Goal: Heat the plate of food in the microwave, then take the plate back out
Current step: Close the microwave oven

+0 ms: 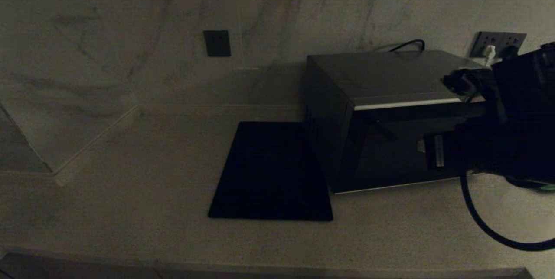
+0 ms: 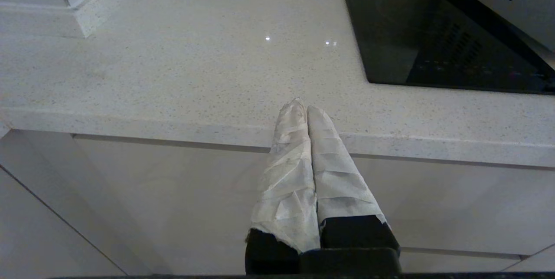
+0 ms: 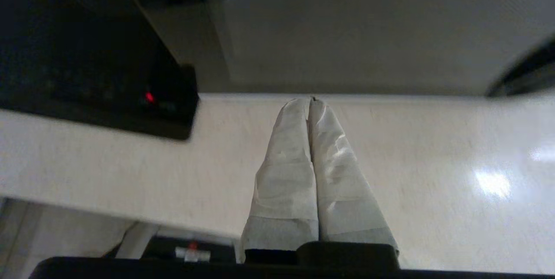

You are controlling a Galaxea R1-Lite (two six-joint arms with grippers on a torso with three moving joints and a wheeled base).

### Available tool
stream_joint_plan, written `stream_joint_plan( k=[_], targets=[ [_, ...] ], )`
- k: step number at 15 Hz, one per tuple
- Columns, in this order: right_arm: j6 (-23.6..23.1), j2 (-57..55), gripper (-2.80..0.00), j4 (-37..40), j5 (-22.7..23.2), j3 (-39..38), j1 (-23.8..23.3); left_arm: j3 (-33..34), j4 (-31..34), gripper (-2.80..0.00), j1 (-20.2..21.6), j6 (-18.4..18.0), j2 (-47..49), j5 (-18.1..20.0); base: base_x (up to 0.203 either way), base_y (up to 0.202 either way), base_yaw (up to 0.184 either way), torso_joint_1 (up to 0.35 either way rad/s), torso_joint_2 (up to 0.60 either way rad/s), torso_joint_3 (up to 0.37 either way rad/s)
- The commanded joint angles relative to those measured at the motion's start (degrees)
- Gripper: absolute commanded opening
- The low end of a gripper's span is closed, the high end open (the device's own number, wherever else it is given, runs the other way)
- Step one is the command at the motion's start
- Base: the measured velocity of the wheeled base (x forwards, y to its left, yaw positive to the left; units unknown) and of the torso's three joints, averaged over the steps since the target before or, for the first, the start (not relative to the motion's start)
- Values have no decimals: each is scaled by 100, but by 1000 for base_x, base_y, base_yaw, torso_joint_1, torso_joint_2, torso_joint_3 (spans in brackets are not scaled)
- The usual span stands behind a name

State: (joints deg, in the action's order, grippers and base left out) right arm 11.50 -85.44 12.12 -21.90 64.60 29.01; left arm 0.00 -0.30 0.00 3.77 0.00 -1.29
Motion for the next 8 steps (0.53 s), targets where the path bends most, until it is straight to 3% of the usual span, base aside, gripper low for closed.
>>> stream_joint_plan(
  k=[1,8],
  targets=[
    [-4,-408,-280,-129,-134,103,171,0,-5,-280,0,1,-9,-3,0,0,0,0,0,0],
    [-7,-1053,-280,-183,-617,918,421,0,-5,-280,0,1,-9,-3,0,0,0,0,0,0]
  ],
)
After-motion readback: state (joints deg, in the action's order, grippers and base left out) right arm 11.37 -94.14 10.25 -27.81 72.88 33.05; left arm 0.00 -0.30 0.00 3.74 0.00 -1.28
